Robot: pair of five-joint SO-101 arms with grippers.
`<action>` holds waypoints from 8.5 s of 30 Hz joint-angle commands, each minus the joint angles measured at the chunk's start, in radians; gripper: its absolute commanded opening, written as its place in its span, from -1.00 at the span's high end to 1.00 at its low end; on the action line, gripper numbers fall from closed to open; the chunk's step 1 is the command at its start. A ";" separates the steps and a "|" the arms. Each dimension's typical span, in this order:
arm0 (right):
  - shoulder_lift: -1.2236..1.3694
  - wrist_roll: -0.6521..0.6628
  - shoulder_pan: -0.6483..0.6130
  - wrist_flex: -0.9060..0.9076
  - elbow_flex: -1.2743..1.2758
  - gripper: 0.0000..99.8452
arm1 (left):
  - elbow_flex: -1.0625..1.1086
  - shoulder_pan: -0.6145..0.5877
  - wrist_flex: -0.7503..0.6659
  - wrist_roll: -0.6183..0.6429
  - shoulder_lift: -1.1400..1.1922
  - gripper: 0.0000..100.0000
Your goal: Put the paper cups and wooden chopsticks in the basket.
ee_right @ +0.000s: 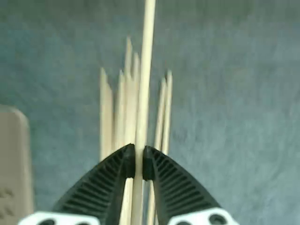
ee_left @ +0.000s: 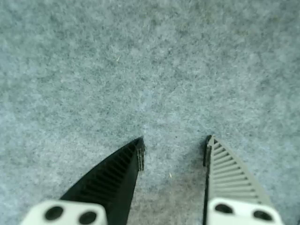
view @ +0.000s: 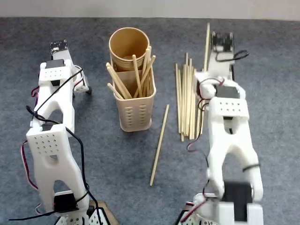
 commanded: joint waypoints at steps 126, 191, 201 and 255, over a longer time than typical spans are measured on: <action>-0.526 -0.074 -0.308 -0.257 0.021 0.99 | -0.010 0.022 -0.032 -0.063 0.007 0.57; 0.124 0.011 0.004 0.113 0.093 0.81 | -0.010 0.024 -0.032 -0.068 0.007 0.57; 0.348 0.012 -0.022 -0.090 0.168 0.64 | -0.010 0.024 -0.035 -0.068 0.007 0.57; 0.203 0.032 0.065 -0.159 0.383 0.69 | -0.010 0.024 -0.032 -0.068 0.007 0.57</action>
